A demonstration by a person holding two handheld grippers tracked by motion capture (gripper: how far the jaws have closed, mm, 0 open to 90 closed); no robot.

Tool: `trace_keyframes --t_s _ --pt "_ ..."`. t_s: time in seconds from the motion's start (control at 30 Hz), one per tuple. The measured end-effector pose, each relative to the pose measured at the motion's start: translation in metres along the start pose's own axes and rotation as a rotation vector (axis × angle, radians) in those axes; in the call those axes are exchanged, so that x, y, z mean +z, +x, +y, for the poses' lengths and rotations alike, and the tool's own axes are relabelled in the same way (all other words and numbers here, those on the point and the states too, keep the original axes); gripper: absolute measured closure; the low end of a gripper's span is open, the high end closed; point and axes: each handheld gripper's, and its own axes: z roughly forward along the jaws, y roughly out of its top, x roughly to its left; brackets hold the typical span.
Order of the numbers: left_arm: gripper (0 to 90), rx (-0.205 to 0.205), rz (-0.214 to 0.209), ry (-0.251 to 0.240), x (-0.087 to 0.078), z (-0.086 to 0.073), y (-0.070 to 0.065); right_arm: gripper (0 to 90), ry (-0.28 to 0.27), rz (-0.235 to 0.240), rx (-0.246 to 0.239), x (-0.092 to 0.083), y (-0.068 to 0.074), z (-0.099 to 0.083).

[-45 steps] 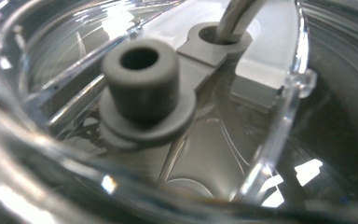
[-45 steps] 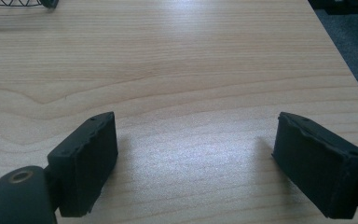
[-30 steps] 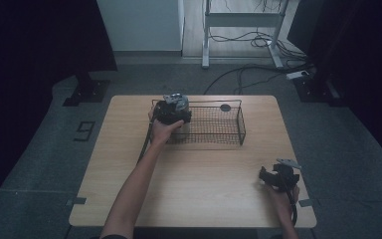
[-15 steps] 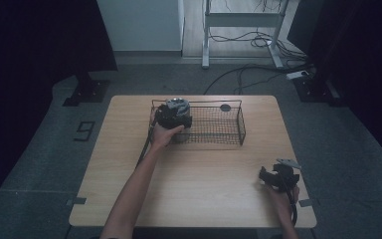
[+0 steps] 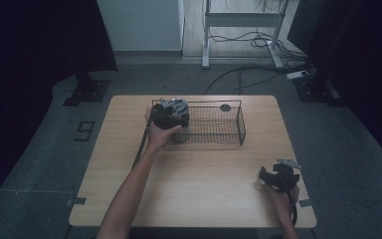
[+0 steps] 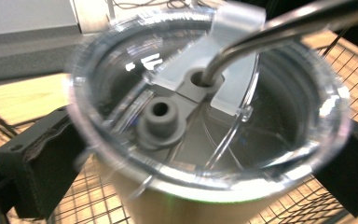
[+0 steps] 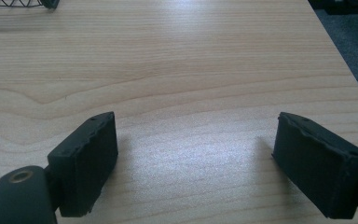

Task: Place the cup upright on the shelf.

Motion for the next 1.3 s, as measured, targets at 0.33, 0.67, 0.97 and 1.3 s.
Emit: trace_keyframes --t_s 0.33,0.67,0.97,1.3 --pt "0.0 0.027 0.004 -0.050 -0.042 0.003 0.000 13.5 0.000 0.000 0.000 0.000 0.000 0.000" --pt "0.0 0.059 -0.037 -0.036 -0.082 -0.023 0.000 13.4 0.000 -0.001 0.002 0.000 0.000 0.000" --pt "1.5 0.028 -0.095 0.015 -0.107 -0.067 0.003 13.4 0.002 -0.001 0.002 0.000 0.000 0.000" --pt "2.6 0.008 -0.107 0.058 -0.125 -0.114 0.000 13.4 0.002 -0.001 0.003 0.000 0.000 0.000"
